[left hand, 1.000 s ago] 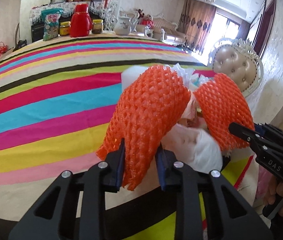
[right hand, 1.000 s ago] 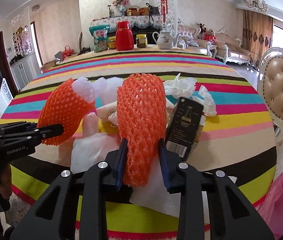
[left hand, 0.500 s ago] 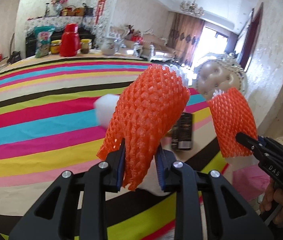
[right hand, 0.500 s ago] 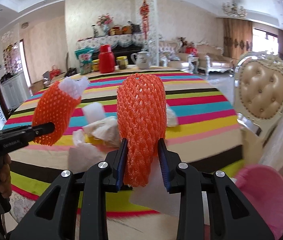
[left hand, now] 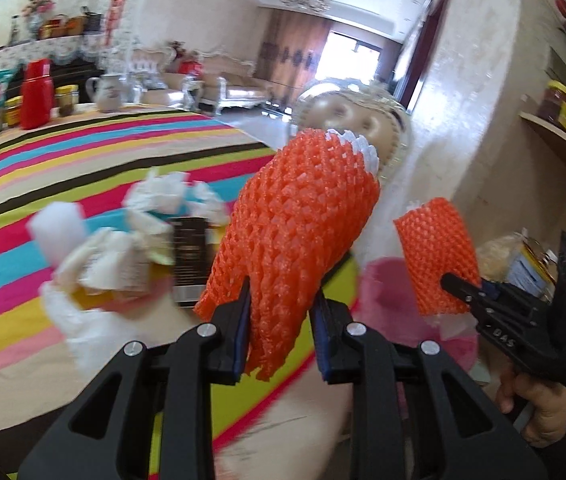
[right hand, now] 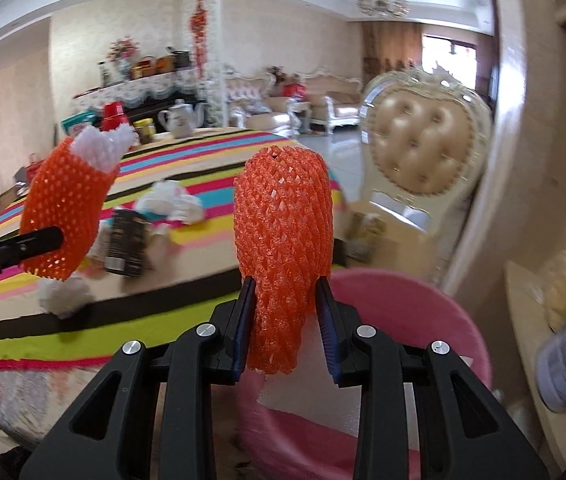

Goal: Collect trash
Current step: 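Carry both orange nets to the pink bin and open both grippers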

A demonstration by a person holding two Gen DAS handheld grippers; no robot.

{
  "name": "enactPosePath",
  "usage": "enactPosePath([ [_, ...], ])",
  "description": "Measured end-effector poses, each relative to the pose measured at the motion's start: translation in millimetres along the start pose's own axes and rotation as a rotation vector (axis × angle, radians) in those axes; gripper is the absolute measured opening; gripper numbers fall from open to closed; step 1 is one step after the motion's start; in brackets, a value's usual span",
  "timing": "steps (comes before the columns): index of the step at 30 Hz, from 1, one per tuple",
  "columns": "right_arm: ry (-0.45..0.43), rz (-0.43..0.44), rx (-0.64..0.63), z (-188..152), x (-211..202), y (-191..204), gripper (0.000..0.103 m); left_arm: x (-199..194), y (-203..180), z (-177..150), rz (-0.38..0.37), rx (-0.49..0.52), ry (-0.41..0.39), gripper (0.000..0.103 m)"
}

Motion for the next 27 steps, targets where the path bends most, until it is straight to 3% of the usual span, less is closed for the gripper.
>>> enactPosePath([
  [9, 0.031, -0.095, 0.072, -22.0, 0.9, -56.0, 0.031, 46.5, -74.7, -12.4, -0.117, 0.056, 0.075, 0.026],
  [24, 0.048, -0.164, 0.124, -42.9, -6.0, -99.0, 0.034, 91.2, -141.1, -28.0, -0.25, 0.091, 0.164, 0.028],
  [27, 0.043, -0.171, 0.13, -44.2, -8.8, -100.9, 0.055, 95.4, -145.6, -28.5, -0.283, 0.084, 0.17, 0.051],
])
Point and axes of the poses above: each gripper's, at about its wrist camera, not at the fingertips, and x roughly the way its jaws point, y to its left, z to its top, the point moved 7 cm from there along x, roughly the way its jaws point, and after that the axes turned 4 degrees about -x, right-handed, at the moved point
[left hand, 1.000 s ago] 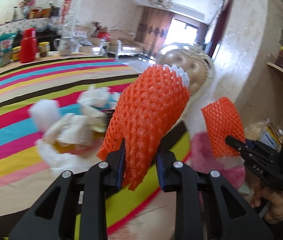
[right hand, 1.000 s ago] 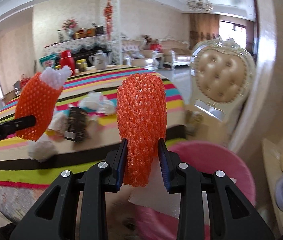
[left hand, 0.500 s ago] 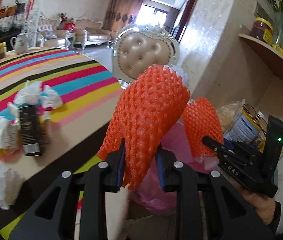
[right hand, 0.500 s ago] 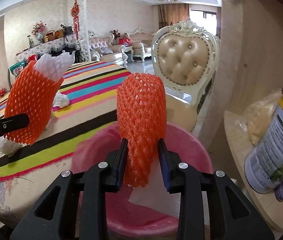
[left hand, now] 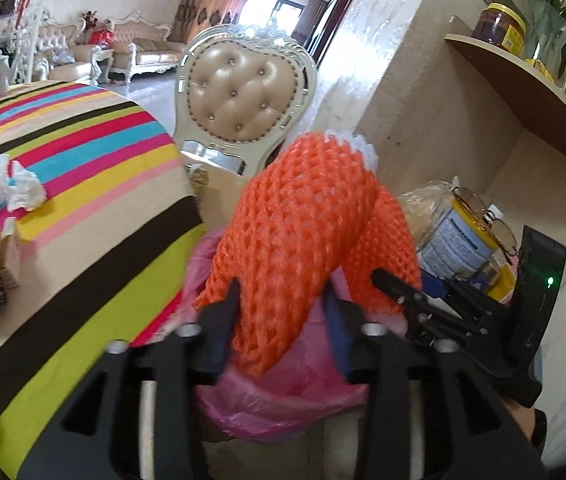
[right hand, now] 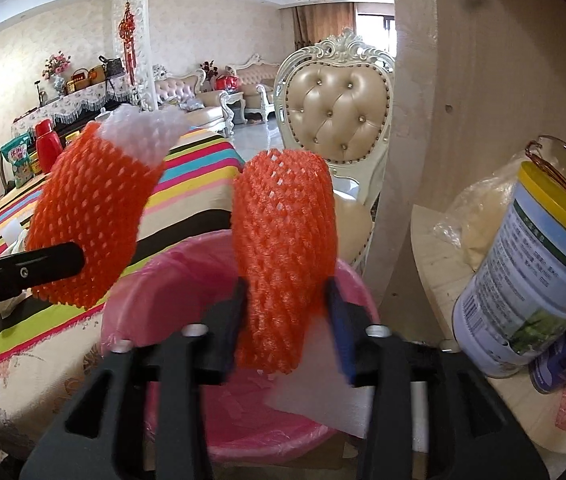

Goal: Collect trash
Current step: 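Carry both orange nets to the pink bin and open both grippers, then grasp the white tissue with the left gripper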

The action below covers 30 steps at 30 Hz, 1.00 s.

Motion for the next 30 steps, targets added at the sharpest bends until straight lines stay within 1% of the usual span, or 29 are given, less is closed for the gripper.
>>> enactPosePath([
  [1, -0.003, -0.009, -0.002, -0.3, -0.9, -0.9, 0.058, 1.5, -0.1, 0.3, -0.006, -0.003, -0.001, 0.057],
  [7, -0.001, -0.018, 0.006, -2.7, -1.5, -6.4, 0.058, 0.7, 3.9, -1.8, -0.004, -0.019, -0.003, 0.058],
  [9, -0.004, -0.018, 0.007, -2.6, -3.1, -6.8, 0.058, -3.6, 7.7, -1.6, 0.012, -0.019, -0.021, 0.062],
  [11, -0.009, -0.015, 0.008, -2.1, -3.9, -6.4, 0.059, -9.6, 11.4, -1.1, 0.028, -0.019, -0.047, 0.069],
  [14, -0.016, -0.007, 0.004, -1.5, -5.8, -2.7, 0.06, -20.4, 13.6, 0.5, 0.05, -0.001, -0.092, 0.075],
  [17, -0.021, 0.012, -0.004, 0.1, -8.8, 6.2, 0.06, -35.6, 18.4, 0.1, 0.096, 0.023, -0.139, 0.08],
  [20, -0.032, 0.03, -0.018, 3.5, -10.4, 17.8, 0.062, -50.6, 25.1, -0.2, 0.141, 0.044, -0.177, 0.082],
  [21, -0.036, 0.039, -0.023, 4.8, -11.2, 22.6, 0.063, -58.2, 28.3, -0.4, 0.16, 0.057, -0.201, 0.083],
  [22, -0.039, 0.046, -0.027, 5.3, -11.7, 26.4, 0.063, -64.3, 32.2, -1.0, 0.182, 0.063, -0.213, 0.085],
  [26, -0.049, 0.077, -0.041, 9.2, -13.5, 42.7, 0.063, -87.1, 51.6, -5.0, 0.253, 0.059, -0.233, 0.087],
  [28, -0.056, 0.092, -0.049, 10.0, -15.1, 51.6, 0.063, -100.5, 66.7, -8.6, 0.291, 0.044, -0.23, 0.087],
  [30, -0.065, 0.131, -0.05, 11.7, -16.1, 62.2, 0.066, -113.1, 82.8, -11.8, 0.326, 0.014, -0.229, 0.087],
])
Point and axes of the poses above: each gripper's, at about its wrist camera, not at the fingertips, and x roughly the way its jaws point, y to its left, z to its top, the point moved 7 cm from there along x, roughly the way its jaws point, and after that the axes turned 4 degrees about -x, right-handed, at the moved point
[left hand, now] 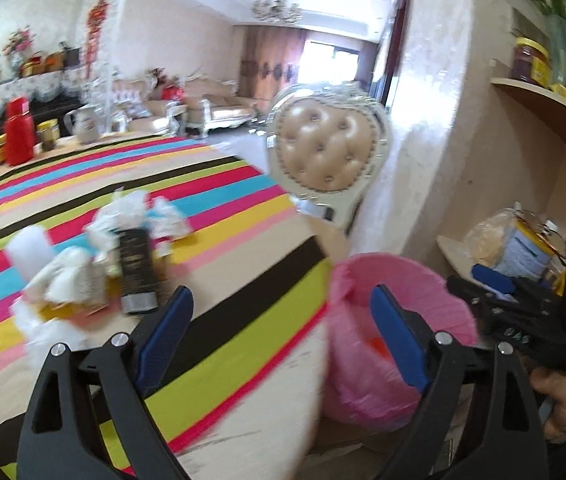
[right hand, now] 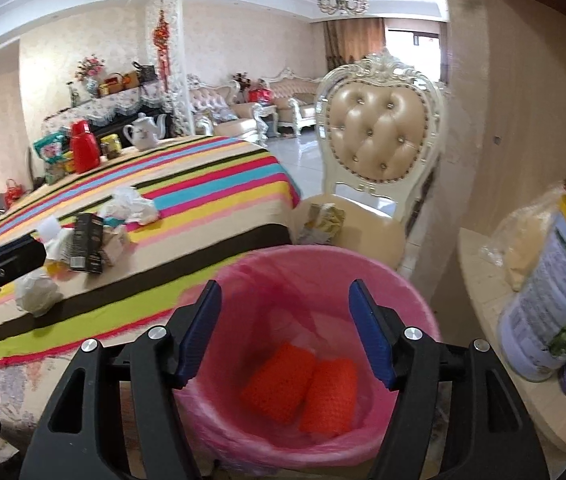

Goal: Collect trash
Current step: 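Grasp the white tissue with the left gripper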

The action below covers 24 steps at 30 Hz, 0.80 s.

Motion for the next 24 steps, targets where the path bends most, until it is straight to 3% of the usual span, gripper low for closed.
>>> enactPosePath([
  [6, -0.006, 0.022, -0.022, 3.8, -1.3, 16.6, 0.067, -22.5, 55.9, -3.9, 0.074, -0.075, -0.016, 0.087],
  [13, -0.022, -0.003, -0.047, 5.6, -12.3, 9.9, 0.069, -38.0, 104.2, -11.9, 0.162, -0.108, -0.03, 0.087],
  [24, -0.032, -0.019, -0.023, 3.6, -26.1, -4.4, 0.072, -7.1, 150.8, -43.1, 0.309, -0.15, 0.167, 0.087],
])
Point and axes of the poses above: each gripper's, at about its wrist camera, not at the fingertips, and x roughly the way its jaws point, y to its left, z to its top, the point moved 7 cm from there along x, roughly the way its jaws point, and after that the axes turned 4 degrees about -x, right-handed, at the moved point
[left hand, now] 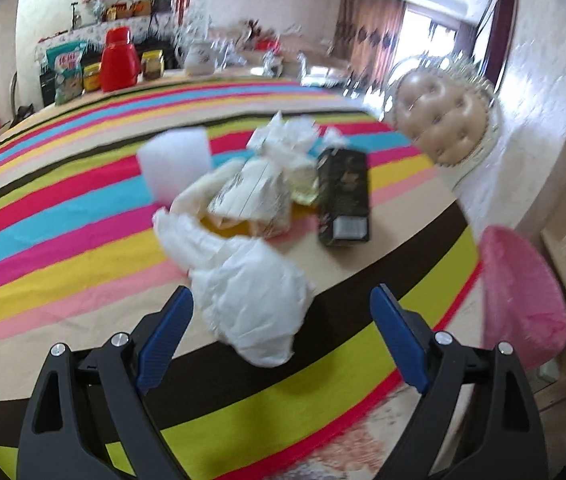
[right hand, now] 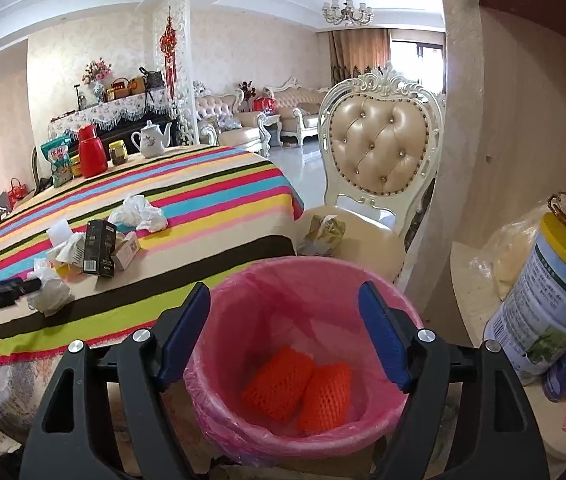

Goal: Collect trash
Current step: 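Grasp the white tissue with the left gripper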

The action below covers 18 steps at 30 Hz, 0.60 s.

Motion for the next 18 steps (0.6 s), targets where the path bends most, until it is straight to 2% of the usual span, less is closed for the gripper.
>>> enactPosePath([
  [6, 0.011, 0.024, -0.005, 5.0, 12.2, 9.5, 0.074, 25.1, 11.4, -6.1, 0.062, -0.001, 0.088, 0.084],
  [8, 0.015, 0.042, -0.006, 8.7, 19.9, 15.7, 0.074, 29.9, 15.1, -4.9, 0.07, -0.006, 0.104, 0.074],
  [11, 0.019, 0.081, -0.019, 14.4, 32.6, 31.9, 0.074, 35.8, 19.3, -3.1, 0.064, -0.012, 0.126, 0.066],
  [18, 0.041, 0.161, -0.053, 21.7, 56.8, 75.1, 0.074, 39.0, 28.8, 2.7, 0.039, -0.019, 0.135, 0.051],
])
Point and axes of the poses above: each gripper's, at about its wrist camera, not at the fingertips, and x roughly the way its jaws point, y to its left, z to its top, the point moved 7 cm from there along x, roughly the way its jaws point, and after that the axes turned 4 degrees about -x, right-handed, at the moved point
